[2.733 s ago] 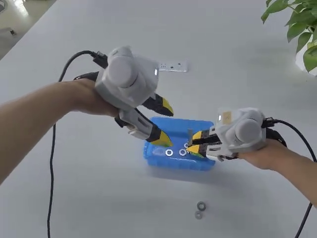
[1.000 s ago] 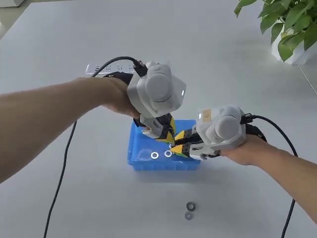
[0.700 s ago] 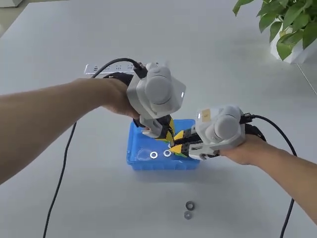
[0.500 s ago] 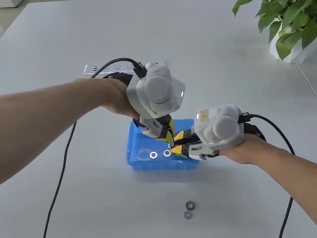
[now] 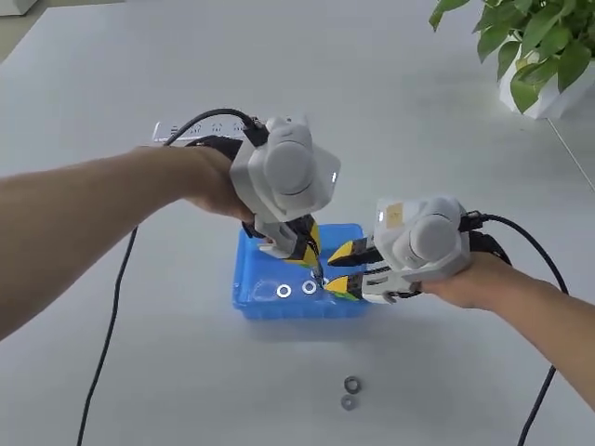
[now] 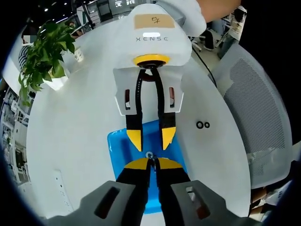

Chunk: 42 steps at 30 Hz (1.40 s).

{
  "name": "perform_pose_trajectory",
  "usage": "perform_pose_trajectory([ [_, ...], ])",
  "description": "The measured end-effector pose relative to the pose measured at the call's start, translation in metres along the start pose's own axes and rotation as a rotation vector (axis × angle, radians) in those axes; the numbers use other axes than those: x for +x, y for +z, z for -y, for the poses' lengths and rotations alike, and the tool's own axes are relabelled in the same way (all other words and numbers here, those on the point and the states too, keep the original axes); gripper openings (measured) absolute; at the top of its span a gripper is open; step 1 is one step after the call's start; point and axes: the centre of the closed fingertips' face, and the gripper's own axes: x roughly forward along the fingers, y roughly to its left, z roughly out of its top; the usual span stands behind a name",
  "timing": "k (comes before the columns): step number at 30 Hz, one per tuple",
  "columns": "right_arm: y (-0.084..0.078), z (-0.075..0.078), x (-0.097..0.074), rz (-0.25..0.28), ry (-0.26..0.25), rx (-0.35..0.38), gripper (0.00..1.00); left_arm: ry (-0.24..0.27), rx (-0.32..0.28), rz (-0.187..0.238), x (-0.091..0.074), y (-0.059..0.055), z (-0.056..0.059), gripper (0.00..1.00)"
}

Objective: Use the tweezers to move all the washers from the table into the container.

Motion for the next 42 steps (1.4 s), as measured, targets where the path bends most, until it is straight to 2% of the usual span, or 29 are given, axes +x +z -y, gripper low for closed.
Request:
perform_pose_trajectory([
  [10, 0.007, 0.005, -0.024, 0.038, -0.061, 0.025, 0.26, -0.006, 0.001, -0.011, 0.000, 0.000, -0.002, 0.08],
  [15, 0.003, 0.005, -0.036, 0.030, -0.091, 0.040, 0.30, -0.006, 0.007, -0.022, -0.001, -0.001, -0.002, 0.08],
  [23, -0.010, -0.003, -0.048, 0.016, -0.114, 0.069, 0.30, -0.005, 0.009, -0.030, -0.004, 0.000, 0.001, 0.07],
  [29, -0.015, -0.006, -0.053, 0.009, -0.122, 0.087, 0.30, -0.014, 0.018, -0.041, -0.003, 0.001, 0.004, 0.08],
  [42, -0.016, -0.006, -0.059, 0.015, -0.134, 0.096, 0.30, -0.018, 0.025, -0.050, -0.005, 0.004, 0.006, 0.08],
])
